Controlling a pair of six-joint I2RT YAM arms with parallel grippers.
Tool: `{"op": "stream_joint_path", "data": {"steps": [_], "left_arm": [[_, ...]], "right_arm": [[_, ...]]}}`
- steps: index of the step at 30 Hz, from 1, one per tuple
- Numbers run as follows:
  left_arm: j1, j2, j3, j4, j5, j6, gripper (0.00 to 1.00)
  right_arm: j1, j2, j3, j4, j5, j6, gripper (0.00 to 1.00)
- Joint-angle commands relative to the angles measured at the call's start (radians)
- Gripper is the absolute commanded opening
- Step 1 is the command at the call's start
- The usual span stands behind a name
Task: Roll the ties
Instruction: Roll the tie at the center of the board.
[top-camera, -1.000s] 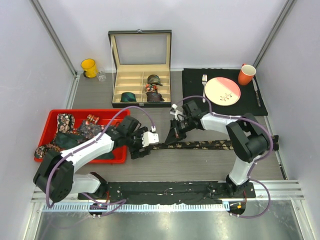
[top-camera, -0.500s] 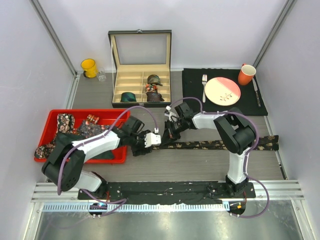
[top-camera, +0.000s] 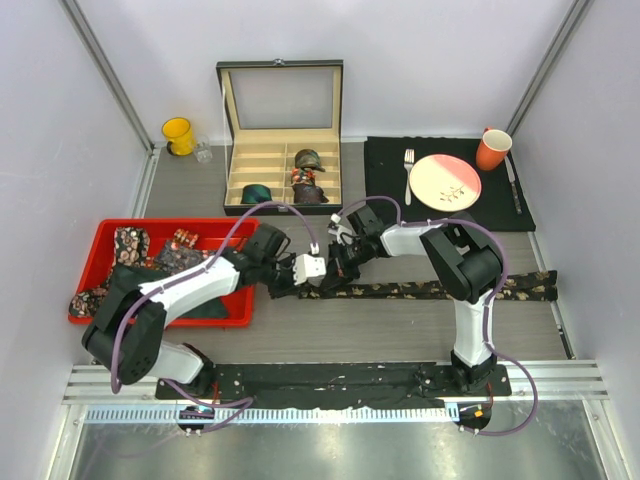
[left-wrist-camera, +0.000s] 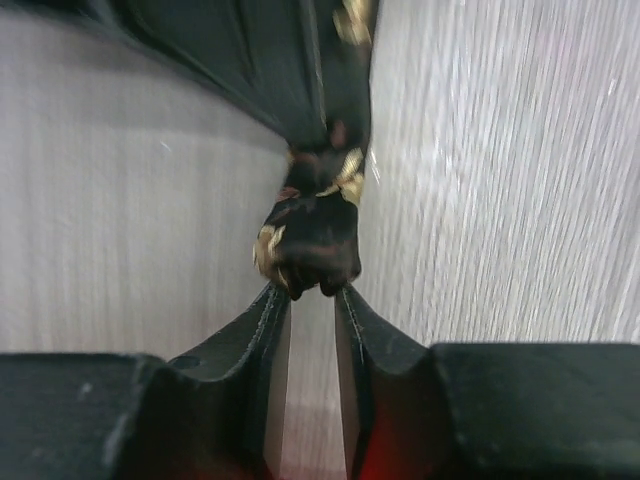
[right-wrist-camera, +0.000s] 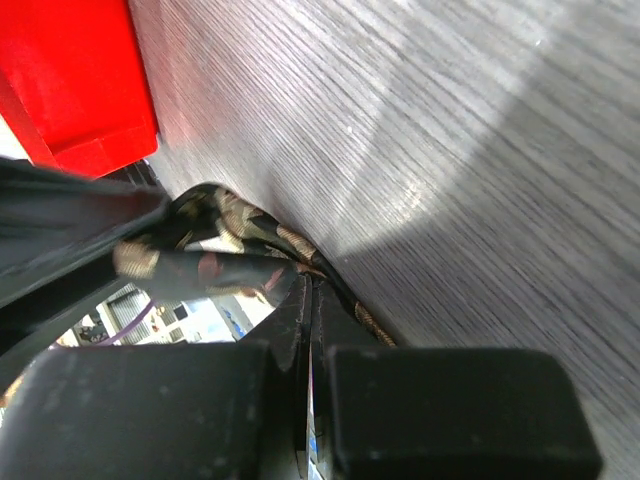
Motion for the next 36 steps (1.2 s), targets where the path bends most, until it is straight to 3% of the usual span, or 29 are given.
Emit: {"op": "stream_joint_path", "data": {"steps": [1,12,19,25,36], "left_arm": [[-0.022,0.009,0.085,0.013,0.065,-0.058,0.26],[-0.091,0.138,0.171,0.007,0.036,-0.053,0.24],[-0.091,0.155,0.166,-0.016,-0.007,-0.021,0.22],[-0.092,0.178,0.182,0.009,-0.019,-0.054,0.21],[-0.092,0.210,0.208,0.001,-0.042,-0.074,0.20]], "right_arm": [[0.006,0.001,0.031,-0.003,0.025,-0.021,0.01],[-0.002,-0.045,0.061,-0.056,0.015,-0.064,0.02],[-0.057,-0.133,0.048,-0.165,-0.037,-0.129,0.21],[-0.070,-0.148,0.009,-0.150,-0.127,-0.120,0.43],[-0.047,-0.081,-0.012,-0.017,-0.153,0.000,0.50]]}}
